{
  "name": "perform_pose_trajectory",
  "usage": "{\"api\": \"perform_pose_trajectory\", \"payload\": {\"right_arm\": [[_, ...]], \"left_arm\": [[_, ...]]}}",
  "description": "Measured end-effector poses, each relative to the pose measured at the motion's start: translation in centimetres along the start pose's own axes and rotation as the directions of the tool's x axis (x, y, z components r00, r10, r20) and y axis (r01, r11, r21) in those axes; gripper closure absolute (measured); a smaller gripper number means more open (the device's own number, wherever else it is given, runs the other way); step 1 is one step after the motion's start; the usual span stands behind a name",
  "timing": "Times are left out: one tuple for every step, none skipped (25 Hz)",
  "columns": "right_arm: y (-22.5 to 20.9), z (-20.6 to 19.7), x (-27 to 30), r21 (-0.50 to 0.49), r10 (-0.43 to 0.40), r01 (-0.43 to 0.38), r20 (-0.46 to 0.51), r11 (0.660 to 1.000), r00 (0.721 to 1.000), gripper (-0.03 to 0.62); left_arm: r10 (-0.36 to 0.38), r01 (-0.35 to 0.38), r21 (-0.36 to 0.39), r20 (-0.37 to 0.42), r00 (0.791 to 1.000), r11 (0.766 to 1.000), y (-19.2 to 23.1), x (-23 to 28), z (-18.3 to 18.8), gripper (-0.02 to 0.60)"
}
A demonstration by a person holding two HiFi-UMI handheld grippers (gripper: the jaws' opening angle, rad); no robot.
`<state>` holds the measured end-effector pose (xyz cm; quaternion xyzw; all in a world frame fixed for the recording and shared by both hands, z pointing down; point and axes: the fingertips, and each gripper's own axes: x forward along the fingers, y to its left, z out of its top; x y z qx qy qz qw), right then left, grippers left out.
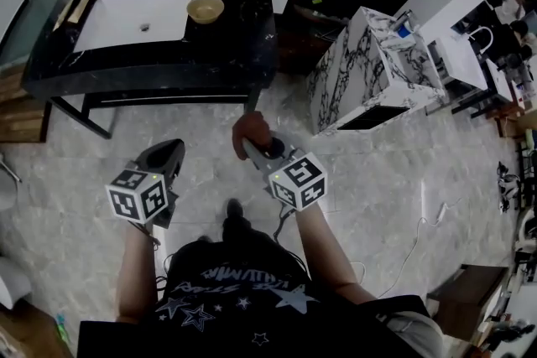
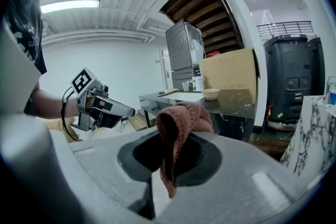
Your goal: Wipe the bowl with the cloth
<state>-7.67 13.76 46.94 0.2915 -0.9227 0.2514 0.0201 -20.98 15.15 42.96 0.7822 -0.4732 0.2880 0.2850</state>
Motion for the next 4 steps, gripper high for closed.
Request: {"api": "perform_pose_trajectory", "payload": {"right_arm": [[1.1, -0.3, -0.1, 0.004, 0.005, -0.005, -0.005, 1.0, 1.0, 0.546], [2.2, -0.6, -0.2, 0.007, 0.009, -0.009, -0.01, 1.0, 1.0, 0.546], [3.3, -0.9, -0.2, 0.011, 0.011, -0.011, -0.015, 1.0, 1.0, 0.546], [4.3, -1.2, -0.3, 0.015, 0.013, -0.012, -0.021, 1.0, 1.0, 0.546]], "left_arm": [[-0.004, 0.004, -0.008, -0.004, 1.0, 1.0, 0.2, -0.9, -0.6, 0.566], [-0.007, 0.007, -0.016, -0.007, 1.0, 1.0, 0.4, -1.9, -1.1, 0.566], [-0.01, 0.01, -0.023, -0.009, 1.0, 1.0, 0.6, -2.8, -1.6, 0.566], [-0.013, 0.013, -0.031, -0.011, 1.0, 0.999, 0.8, -3.7, -2.2, 0.566]]}}
